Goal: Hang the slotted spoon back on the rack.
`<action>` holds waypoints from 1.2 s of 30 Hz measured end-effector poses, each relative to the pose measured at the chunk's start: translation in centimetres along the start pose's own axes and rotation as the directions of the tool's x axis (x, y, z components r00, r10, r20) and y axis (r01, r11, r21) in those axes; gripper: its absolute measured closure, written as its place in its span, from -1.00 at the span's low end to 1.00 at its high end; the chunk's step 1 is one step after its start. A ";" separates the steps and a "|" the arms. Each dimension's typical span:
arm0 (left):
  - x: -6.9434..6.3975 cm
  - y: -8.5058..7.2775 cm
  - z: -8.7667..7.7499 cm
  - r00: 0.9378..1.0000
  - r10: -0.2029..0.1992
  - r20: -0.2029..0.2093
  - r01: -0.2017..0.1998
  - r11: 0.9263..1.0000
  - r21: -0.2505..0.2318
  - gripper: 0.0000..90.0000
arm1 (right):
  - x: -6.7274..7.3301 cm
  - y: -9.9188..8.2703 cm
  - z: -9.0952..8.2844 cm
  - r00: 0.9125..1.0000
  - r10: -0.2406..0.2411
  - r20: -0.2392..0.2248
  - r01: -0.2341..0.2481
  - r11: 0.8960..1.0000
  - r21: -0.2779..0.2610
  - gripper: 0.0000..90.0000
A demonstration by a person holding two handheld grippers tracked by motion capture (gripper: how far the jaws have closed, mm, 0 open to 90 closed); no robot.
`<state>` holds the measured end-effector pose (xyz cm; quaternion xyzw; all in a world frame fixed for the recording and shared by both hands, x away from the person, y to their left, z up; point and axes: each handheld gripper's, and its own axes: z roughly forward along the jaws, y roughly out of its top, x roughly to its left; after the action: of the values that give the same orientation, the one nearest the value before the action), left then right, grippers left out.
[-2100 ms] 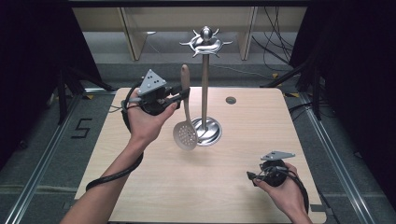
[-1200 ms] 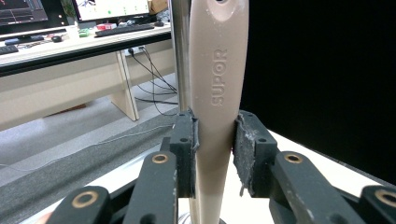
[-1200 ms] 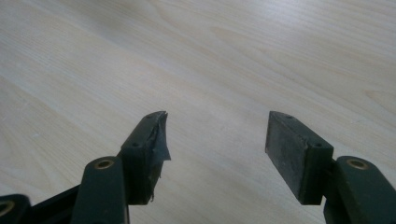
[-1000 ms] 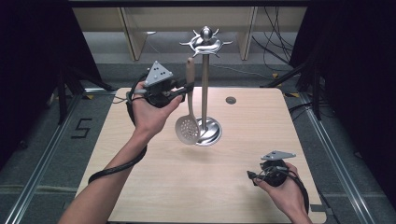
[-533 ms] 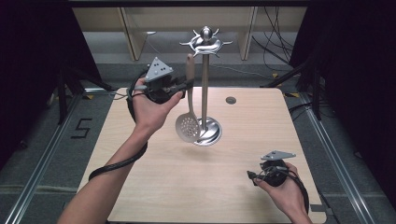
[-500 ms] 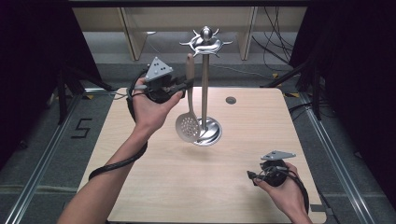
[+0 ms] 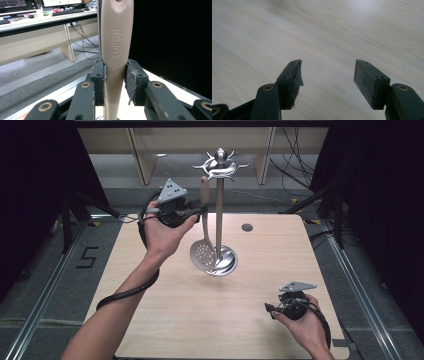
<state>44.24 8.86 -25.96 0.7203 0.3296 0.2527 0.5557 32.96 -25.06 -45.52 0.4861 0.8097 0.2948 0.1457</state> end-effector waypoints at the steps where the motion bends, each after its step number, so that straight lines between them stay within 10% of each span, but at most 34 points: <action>1: 0.0 0.0 0.1 1.000 0.002 -0.001 -0.002 1.000 0.002 0.55 | 0.0 0.0 0.0 1.000 0.007 -0.004 -0.007 1.000 0.002 -0.12; 16: 0.2 0.0 1.0 1.000 0.007 0.003 -0.007 1.000 0.000 0.53 | 0.2 -0.1 0.0 1.000 0.024 -0.001 -0.024 1.000 0.010 -0.13; 23: 0.4 -0.6 -0.5 1.000 -0.005 0.001 0.005 0.999 -0.041 0.09 | 0.2 -0.1 0.1 1.000 0.026 -0.003 -0.026 1.000 -0.001 -0.13; 36: 2.3 -10.8 -5.8 1.000 -0.003 -0.020 0.004 0.998 0.060 -0.24 | 0.1 -0.1 0.1 1.000 0.012 0.004 -0.012 1.000 -0.002 -0.15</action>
<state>39.44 16.04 -34.98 0.7334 0.3437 0.2488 0.5311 32.87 -24.95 -45.63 0.4916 0.8060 0.2956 0.1461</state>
